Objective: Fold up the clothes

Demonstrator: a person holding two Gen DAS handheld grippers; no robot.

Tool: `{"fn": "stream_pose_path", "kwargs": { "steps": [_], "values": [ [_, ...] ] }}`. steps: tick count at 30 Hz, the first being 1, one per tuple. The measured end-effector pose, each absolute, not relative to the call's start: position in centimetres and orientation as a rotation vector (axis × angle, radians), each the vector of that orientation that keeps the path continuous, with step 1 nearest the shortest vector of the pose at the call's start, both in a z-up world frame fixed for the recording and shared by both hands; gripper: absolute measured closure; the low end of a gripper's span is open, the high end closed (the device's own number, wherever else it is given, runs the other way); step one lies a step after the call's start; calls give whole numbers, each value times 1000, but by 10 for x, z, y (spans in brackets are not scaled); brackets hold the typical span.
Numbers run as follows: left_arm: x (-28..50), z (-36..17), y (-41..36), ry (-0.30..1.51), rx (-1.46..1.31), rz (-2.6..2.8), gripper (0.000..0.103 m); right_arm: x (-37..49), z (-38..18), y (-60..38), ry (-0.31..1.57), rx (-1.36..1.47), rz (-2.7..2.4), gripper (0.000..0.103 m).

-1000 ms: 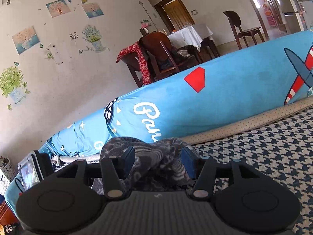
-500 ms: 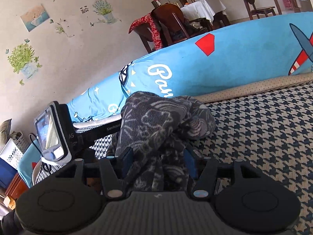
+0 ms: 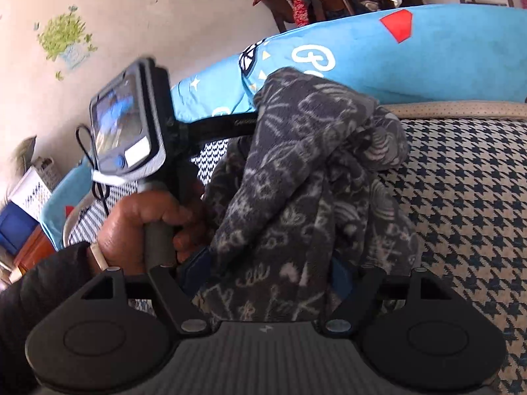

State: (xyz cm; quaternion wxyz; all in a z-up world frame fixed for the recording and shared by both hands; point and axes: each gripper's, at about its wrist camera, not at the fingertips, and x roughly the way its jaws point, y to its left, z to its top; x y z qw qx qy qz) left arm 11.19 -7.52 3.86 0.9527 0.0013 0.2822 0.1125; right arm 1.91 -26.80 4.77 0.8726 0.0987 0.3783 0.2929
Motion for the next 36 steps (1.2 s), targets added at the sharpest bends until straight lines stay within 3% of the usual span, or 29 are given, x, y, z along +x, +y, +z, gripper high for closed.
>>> {"fn": "stream_pose_path", "kwargs": {
  "steps": [1,3,5,8,25,36],
  "values": [
    [112,39,-76,573,5,228,10,19,46,-264,787,190,606,28],
    [111,39,-77,573,7,225,10,18,43,-259,782,163,588,41],
    [110,41,-77,573,6,218,10,20,44,-260,766,158,563,65],
    [108,44,-77,576,-4,199,10,24,48,-267,728,172,512,79],
    [86,57,-94,557,6,80,1,58,87,-364,452,274,-65,87],
    [86,56,-89,572,-15,83,1,57,81,-358,550,353,110,82]
  ]
}}
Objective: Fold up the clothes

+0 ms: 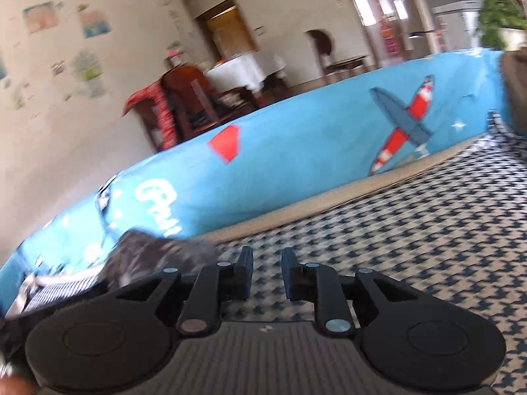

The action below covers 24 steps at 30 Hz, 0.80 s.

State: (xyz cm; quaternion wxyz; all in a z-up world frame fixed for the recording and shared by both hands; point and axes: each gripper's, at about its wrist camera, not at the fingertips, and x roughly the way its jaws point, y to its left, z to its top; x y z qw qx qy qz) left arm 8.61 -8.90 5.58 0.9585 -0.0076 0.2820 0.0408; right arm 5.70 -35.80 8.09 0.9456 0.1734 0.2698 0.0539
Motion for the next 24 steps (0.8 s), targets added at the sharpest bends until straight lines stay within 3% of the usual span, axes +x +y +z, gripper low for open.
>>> {"fn": "stream_pose_path", "kwargs": {
  "steps": [5,13,17,21,24],
  "values": [
    [84,57,-89,575,-18,83,1,47,72,-329,614,282,233,74],
    [72,62,-92,583,-1,69,0,31,71,-305,646,213,333,72],
    [61,68,-87,581,3,63,0,10,71,-297,648,203,368,56],
    [45,72,-79,585,6,58,0,-10,65,-285,667,163,376,52],
    [31,71,-71,598,5,58,0,-20,58,-276,672,121,360,38]
  ]
}}
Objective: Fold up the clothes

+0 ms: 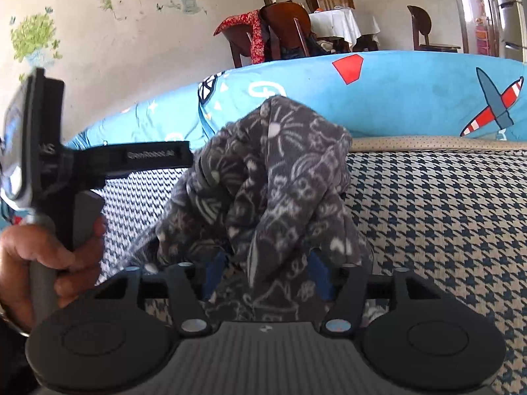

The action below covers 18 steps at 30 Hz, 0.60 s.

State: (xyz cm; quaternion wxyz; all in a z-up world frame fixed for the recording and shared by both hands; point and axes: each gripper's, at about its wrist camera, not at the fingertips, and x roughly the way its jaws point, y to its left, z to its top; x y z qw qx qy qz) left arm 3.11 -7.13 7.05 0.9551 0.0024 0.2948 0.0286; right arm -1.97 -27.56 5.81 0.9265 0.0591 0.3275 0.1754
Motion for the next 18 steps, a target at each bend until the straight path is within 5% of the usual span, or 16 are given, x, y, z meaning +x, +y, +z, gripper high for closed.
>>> {"fn": "stream_pose_path", "kwargs": {
  "steps": [12,14,18],
  "values": [
    [0,55,-58,654,17,64,0,-12,34,-252,660,-19,295,39],
    [1,52,-59,659,31,62,0,-8,34,-253,656,-32,256,65],
    [3,43,-59,685,42,54,0,-3,39,-264,637,9,209,83]
  ]
}}
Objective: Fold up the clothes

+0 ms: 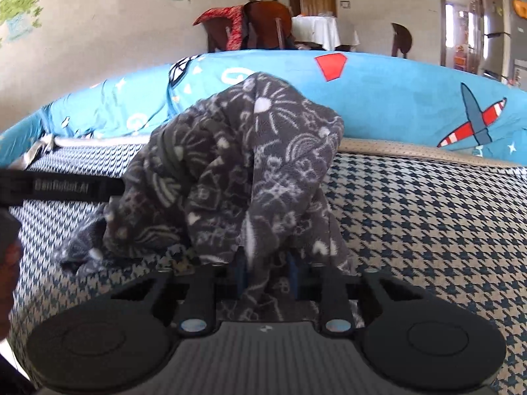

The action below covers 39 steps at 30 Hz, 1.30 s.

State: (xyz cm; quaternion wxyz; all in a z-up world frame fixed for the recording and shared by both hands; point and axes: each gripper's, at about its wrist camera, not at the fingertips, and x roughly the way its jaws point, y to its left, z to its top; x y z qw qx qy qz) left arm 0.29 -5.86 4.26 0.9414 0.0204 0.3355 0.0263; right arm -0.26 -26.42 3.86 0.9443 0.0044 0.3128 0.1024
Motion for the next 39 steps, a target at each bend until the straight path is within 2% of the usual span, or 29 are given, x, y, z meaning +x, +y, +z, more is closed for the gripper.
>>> {"fn": "stream_pose_path", "kwargs": {
  "steps": [17,24,28,39],
  "values": [
    [14,16,-63,740,53,54,0,28,94,-341,377,47,-209,90],
    [20,12,-69,751,56,48,0,31,91,-348,471,177,-60,88],
    [21,13,-72,755,46,35,0,22,83,-341,528,198,33,72],
    [27,8,-81,776,54,62,0,11,71,-349,651,328,159,72]
  ]
}}
